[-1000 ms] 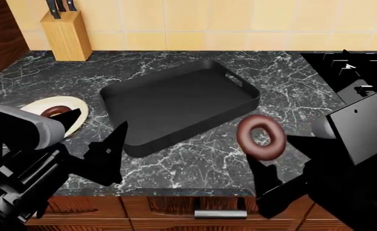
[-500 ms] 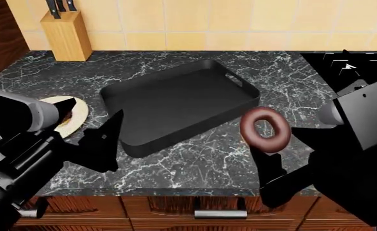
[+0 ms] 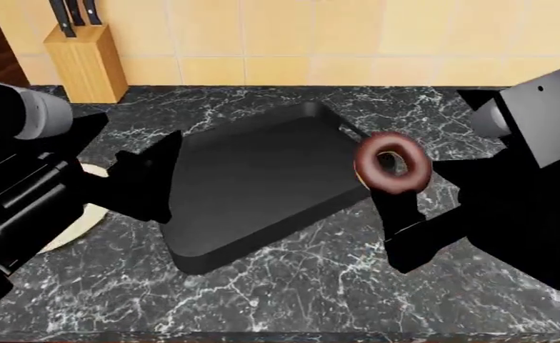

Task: Move the dessert items from the plate to the tray.

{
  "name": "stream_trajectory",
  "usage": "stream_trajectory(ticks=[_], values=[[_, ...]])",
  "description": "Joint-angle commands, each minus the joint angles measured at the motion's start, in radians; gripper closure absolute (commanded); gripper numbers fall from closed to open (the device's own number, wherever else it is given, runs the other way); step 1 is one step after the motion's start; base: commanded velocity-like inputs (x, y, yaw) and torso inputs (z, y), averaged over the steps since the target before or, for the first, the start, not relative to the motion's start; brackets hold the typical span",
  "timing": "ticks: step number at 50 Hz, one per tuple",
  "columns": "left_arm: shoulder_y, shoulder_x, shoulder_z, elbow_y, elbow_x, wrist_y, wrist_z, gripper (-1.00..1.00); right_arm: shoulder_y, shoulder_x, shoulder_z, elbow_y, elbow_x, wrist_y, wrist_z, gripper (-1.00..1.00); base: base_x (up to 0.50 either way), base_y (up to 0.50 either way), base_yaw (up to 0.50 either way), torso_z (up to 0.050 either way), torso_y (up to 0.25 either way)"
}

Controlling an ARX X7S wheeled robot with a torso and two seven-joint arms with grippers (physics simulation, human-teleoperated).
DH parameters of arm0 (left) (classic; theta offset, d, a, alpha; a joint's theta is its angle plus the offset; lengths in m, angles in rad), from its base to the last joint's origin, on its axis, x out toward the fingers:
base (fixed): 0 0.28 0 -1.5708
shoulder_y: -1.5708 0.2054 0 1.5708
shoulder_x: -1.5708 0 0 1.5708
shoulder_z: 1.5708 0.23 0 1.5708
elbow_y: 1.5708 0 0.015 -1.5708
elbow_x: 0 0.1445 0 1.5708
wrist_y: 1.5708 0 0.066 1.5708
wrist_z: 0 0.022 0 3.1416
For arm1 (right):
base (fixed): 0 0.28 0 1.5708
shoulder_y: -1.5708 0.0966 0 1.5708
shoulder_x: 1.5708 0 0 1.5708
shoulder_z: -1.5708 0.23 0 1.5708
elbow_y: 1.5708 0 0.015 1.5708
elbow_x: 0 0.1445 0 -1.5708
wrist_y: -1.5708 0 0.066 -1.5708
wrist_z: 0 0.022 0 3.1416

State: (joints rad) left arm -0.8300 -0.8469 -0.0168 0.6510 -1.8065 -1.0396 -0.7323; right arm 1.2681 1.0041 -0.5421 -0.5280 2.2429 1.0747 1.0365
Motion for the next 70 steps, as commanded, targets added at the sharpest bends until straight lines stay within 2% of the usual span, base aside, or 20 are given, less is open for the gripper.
stream_trajectory(ticks=[1,16,31,40,50,58,70], values=[[-0.023,-0.006,0.014,-0.011,-0.014,0.002,-0.009,-1.00,0.024,-0.010,-0.007,0.012,-0.009,0.016,-0.003,1.00,0.50,0.00,0.00,0.000,0.000],[-0.018,-0.012,0.015,-0.007,-0.009,0.007,-0.010,-1.00,0.022,-0.005,-0.012,0.003,-0.012,0.010,0.002,1.00,0.49,0.00,0.00,0.000,0.001],[-0.021,-0.022,0.015,-0.007,-0.017,0.015,-0.016,-1.00,0.083,-0.034,-0.082,0.052,0.027,0.062,0.027,1.00,0.01,0.00,0.00,0.000,0.001],[-0.030,-0.020,0.026,-0.017,-0.010,0.014,-0.015,-1.00,0.255,-0.150,-0.200,0.313,0.052,0.205,-0.008,1.00,0.00,0.00,0.00,0.000,0.001],[-0.023,-0.022,0.025,-0.027,0.004,0.017,-0.002,-1.00,0.406,-0.300,-0.280,0.578,-0.029,0.364,-0.110,1.00,0.00,0.00,0.00,0.000,0.000],[-0.022,-0.033,0.017,-0.029,-0.004,0.023,-0.003,-1.00,0.452,-0.399,-0.322,0.695,-0.132,0.445,-0.200,1.00,0.00,0.00,0.00,0.000,0.000],[-0.011,-0.044,0.005,-0.041,0.004,0.030,0.012,-1.00,0.481,-0.480,-0.417,0.769,-0.318,0.482,-0.451,1.00,0.00,0.00,0.00,0.000,0.000]])
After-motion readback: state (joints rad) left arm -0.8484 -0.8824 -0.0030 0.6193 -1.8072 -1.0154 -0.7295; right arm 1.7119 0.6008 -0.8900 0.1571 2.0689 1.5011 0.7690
